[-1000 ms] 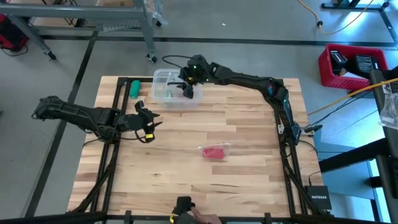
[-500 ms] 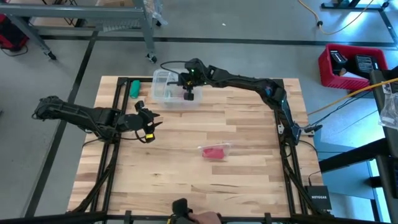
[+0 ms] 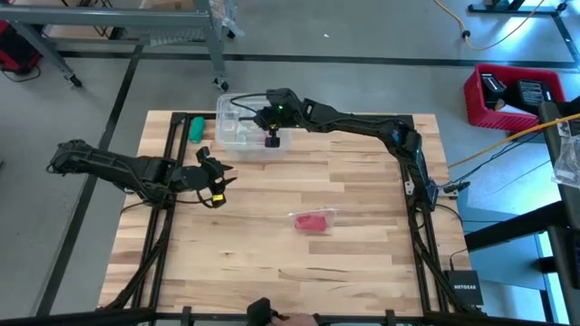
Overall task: Roll bandage
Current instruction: Open the transparent container
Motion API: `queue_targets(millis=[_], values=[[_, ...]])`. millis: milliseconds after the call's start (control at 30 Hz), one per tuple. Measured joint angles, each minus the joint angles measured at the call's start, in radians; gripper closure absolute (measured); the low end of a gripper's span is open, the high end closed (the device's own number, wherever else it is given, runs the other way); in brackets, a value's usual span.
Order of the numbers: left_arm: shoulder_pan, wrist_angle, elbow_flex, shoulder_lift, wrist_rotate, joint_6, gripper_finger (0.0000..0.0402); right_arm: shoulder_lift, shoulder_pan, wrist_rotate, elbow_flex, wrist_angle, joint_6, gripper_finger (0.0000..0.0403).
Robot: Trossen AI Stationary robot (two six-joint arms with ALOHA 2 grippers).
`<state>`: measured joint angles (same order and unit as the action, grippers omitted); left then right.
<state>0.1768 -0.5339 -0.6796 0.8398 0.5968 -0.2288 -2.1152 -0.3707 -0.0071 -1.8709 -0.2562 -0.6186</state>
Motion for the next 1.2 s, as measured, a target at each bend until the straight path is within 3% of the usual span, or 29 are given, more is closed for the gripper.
queue_targets(millis=[233, 667, 833, 1200], values=[[0.000, -0.001, 0.000, 0.000, 0.000, -0.002, 0.0247, 0.100, 0.013, 0.046, 0.000, -0.050, -0.017, 0.0369], [-0.001, -0.002, 0.000, 0.000, 0.000, 0.000, 0.0247, 0.345, 0.025, 0.192, 0.000, -0.479, -0.045, 0.0369], [-0.001, -0.002, 0.000, 0.000, 0.000, -0.010, 0.0247, 0.374, 0.038, 0.280, 0.000, -0.556, -0.041, 0.0369], [0.000, -0.003, 0.000, 0.000, 0.000, -0.007, 0.0247, 0.379, 0.037, 0.325, 0.001, -0.772, 0.062, 0.0369]])
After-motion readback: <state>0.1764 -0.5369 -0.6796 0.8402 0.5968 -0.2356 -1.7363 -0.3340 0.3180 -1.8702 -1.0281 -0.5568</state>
